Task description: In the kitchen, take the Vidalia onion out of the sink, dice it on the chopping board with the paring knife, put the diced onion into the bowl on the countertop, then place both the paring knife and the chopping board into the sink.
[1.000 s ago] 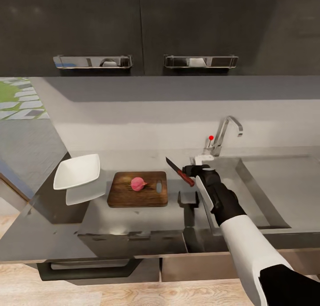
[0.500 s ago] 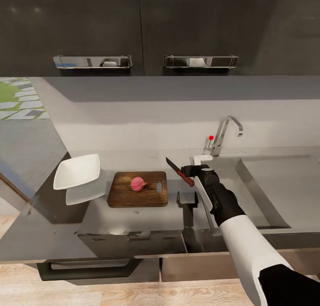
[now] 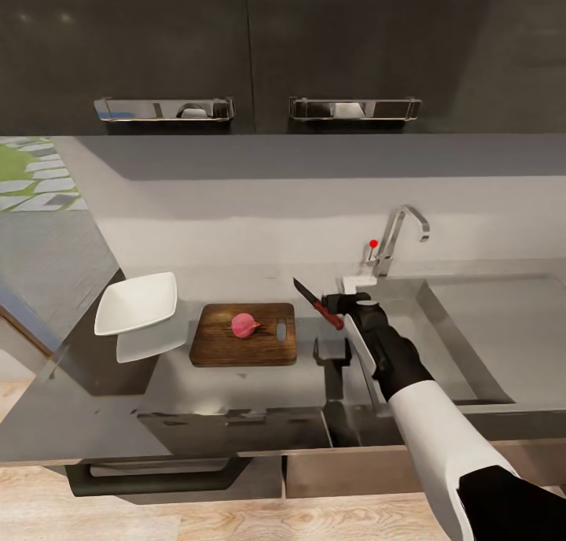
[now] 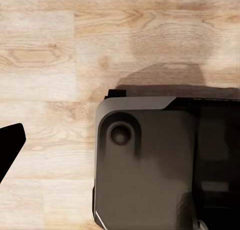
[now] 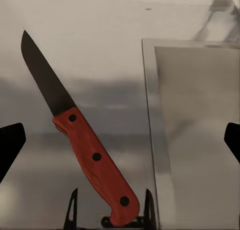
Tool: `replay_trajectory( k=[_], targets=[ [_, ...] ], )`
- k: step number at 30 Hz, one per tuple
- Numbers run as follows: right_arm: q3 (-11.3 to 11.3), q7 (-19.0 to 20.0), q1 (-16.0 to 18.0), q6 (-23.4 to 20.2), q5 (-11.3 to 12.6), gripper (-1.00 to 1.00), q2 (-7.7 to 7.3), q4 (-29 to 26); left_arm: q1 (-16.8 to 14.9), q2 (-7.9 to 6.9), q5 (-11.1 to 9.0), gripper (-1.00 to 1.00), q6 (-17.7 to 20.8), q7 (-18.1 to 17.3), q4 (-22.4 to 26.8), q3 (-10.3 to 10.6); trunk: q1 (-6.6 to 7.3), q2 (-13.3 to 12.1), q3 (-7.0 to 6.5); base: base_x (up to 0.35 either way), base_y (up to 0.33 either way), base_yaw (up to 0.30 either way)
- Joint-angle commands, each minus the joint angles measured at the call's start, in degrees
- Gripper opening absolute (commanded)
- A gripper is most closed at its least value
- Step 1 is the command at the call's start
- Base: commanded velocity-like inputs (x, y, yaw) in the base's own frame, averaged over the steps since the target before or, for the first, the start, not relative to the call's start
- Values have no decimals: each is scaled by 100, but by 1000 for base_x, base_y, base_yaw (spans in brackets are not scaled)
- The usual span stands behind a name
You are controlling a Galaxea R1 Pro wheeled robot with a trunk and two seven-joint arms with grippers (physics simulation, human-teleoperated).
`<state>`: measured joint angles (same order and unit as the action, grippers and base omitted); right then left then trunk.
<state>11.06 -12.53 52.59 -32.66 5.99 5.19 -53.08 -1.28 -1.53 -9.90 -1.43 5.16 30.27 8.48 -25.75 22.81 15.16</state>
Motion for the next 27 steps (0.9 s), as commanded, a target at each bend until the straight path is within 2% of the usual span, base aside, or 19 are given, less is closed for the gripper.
replay_trajectory(
  k=[1,9,27],
  targets=[
    [13,-51,5,-7,63,100,-2,50,-4,-7,-56,100,-15,48,3,49,-3,11,10,0,0,0],
    [15,-55,5,257,69,100,3,339,-3,-6,-56,100,-15,48,1,49,-3,11,15,0,0,0],
    [18,-48,5,305,90,100,8,387,-3,-7,-56,100,-15,51,-12,49,-3,11,119,0,0,0]
  ],
)
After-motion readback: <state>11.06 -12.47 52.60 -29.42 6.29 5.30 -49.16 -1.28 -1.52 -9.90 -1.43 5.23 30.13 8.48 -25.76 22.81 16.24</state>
